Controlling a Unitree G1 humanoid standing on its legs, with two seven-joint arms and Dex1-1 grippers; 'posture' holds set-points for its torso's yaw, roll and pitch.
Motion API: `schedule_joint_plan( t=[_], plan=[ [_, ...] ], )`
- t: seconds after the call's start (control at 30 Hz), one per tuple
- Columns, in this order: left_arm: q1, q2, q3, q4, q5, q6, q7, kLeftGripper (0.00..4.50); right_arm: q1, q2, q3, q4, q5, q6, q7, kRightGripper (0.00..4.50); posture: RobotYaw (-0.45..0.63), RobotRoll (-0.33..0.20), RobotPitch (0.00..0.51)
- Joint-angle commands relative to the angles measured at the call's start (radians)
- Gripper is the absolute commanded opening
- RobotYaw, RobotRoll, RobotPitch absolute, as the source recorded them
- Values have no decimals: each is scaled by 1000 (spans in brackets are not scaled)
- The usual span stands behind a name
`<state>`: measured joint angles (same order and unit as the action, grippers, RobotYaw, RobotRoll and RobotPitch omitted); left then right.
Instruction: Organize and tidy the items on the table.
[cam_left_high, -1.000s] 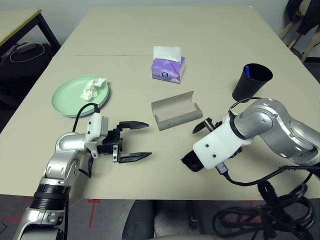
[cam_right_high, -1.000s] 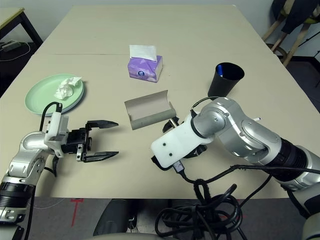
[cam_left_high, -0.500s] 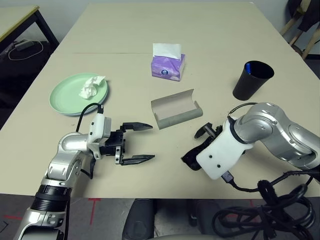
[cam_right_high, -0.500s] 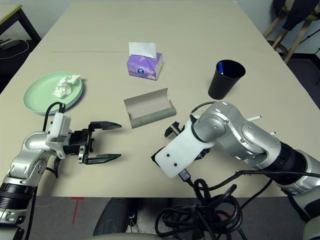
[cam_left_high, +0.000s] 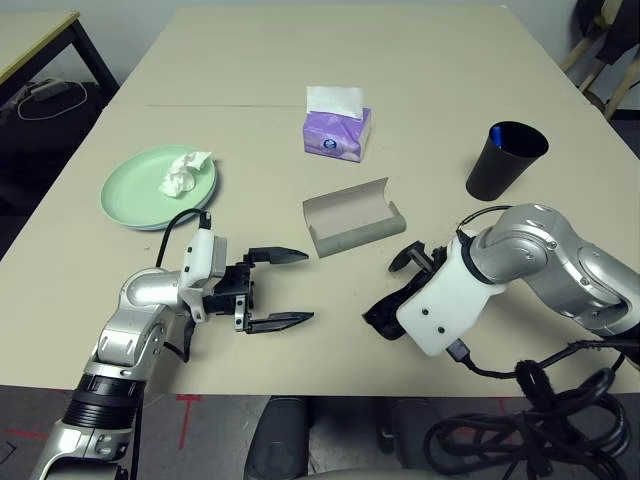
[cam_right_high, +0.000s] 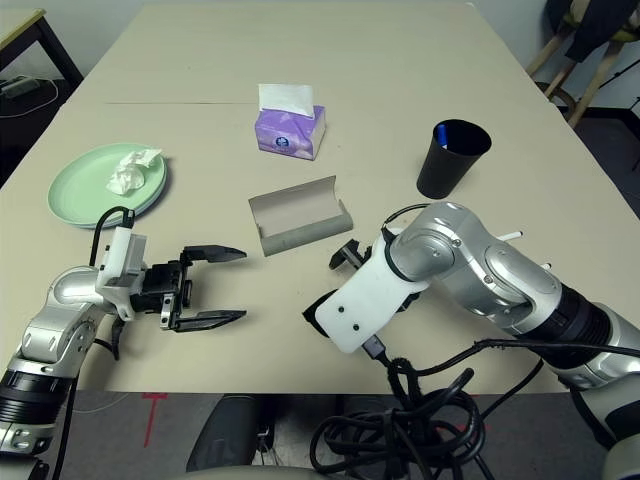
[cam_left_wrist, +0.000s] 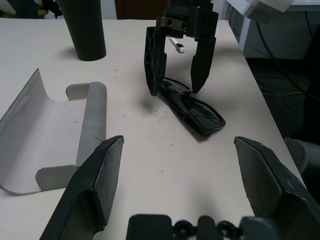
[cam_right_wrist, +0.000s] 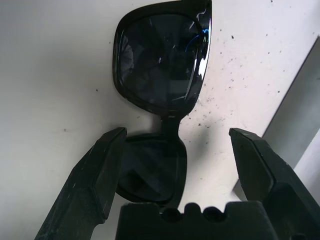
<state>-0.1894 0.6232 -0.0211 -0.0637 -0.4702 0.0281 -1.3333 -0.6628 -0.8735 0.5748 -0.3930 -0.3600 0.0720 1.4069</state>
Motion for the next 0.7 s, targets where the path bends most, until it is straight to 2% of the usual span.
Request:
schedule_joint_plan(
  t=[0.03,0.47,0.6,0.7],
  plan=[
    [4,-2,-17,-10,-4,7,-4,4487,21,4,-13,8,22,4,20,4500,64,0,161],
    [-4,-8,-22,0,1,4,-6,4487,2,36,-9,72,3,-57,9,4500,61,0,158],
    [-8,-11,-23,3,5,2,-4,4487,-40,67,-2,71,-2,-48,33,4500,64,0,156],
    [-9,-11,-24,4,6,3,-2,4487,-119,123,12,41,-10,22,79,4500,65,0,156]
  ],
)
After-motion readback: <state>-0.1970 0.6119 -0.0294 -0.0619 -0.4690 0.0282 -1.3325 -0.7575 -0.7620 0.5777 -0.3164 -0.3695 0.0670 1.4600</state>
